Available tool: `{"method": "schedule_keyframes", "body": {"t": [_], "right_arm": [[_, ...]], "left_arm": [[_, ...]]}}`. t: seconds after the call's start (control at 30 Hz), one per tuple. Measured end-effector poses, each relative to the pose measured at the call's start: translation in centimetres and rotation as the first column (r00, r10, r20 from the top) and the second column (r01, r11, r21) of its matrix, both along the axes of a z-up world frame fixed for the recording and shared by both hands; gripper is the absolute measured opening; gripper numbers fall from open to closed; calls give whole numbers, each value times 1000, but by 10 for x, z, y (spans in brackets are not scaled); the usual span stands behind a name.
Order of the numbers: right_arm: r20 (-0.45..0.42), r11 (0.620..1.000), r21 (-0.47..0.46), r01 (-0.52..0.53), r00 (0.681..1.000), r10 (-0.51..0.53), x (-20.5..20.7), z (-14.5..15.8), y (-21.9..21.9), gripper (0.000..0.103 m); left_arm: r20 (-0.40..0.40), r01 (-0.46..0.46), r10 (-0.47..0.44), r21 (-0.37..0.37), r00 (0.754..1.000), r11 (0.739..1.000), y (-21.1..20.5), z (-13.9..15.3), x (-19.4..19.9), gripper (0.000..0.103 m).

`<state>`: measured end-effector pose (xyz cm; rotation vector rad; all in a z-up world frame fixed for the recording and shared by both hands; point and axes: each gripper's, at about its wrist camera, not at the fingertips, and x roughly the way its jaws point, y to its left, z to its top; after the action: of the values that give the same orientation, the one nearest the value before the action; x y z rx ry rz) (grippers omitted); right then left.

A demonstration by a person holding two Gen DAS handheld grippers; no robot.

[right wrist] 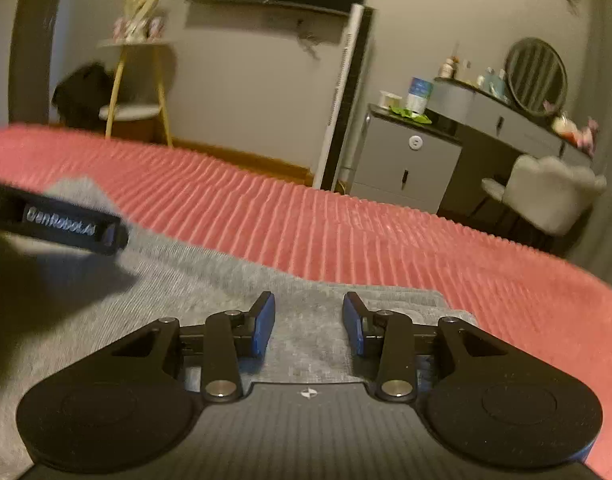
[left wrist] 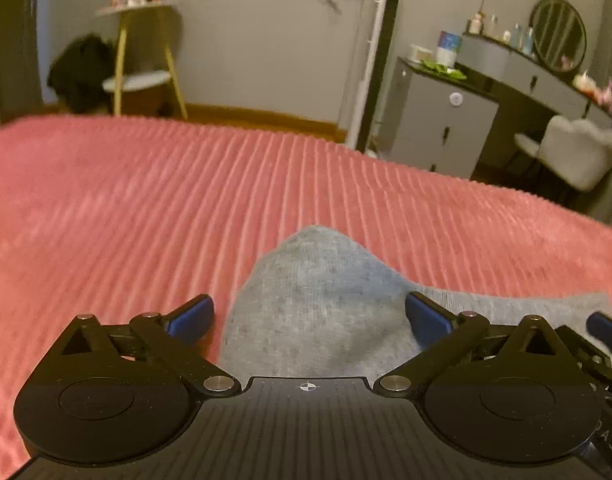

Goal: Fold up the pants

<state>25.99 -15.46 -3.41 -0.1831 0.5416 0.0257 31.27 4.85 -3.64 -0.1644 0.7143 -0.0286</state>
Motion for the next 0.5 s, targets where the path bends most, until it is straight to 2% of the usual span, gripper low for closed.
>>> {"method": "schedule_keyframes", "body": {"t": [0.1, 0.17, 0.23, 0.27, 0.33, 0.37, 0.43, 0.47, 0.5], "right_arm": [[12, 1000, 26, 18, 1000, -18, -9, 0, -7, 32], [16, 999, 17, 30, 999, -30, -13, 2, -8, 31], [20, 998, -29, 49, 999, -49, -16, 7, -4, 31], [39, 996, -66, 61, 998, -59, -25, 11, 4, 33], [81, 996, -85, 28, 996, -21, -46, 14, 16, 50], [89, 998, -61, 7, 996, -2, -58, 12, 18, 56], [75, 999, -24, -35, 996, 37, -77, 2, 19, 56], [62, 997, -62, -56, 996, 60, -84, -8, 21, 56], [68, 988, -131, -75, 994, 85, -91, -18, 22, 56]], "left_arm": [[-11, 15, -16, -47, 1000, 999, 10, -4, -5, 103], [-26, 24, -25, -44, 999, 999, 14, 0, -11, 103], [-8, 11, -11, -22, 1000, 1000, 13, 13, -29, 103], [10, 16, -16, -14, 1000, 1000, 9, 18, -38, 103], [68, 99, -97, -22, 993, 995, -2, 21, -68, 103], [80, 122, -123, 10, 989, 992, -7, 16, -78, 103], [43, 124, -132, 147, 990, 981, -18, -2, -88, 103], [37, 123, -129, 132, 991, 984, -14, -8, -89, 103], [35, 103, -105, 76, 994, 992, -5, -9, -89, 103]]}}
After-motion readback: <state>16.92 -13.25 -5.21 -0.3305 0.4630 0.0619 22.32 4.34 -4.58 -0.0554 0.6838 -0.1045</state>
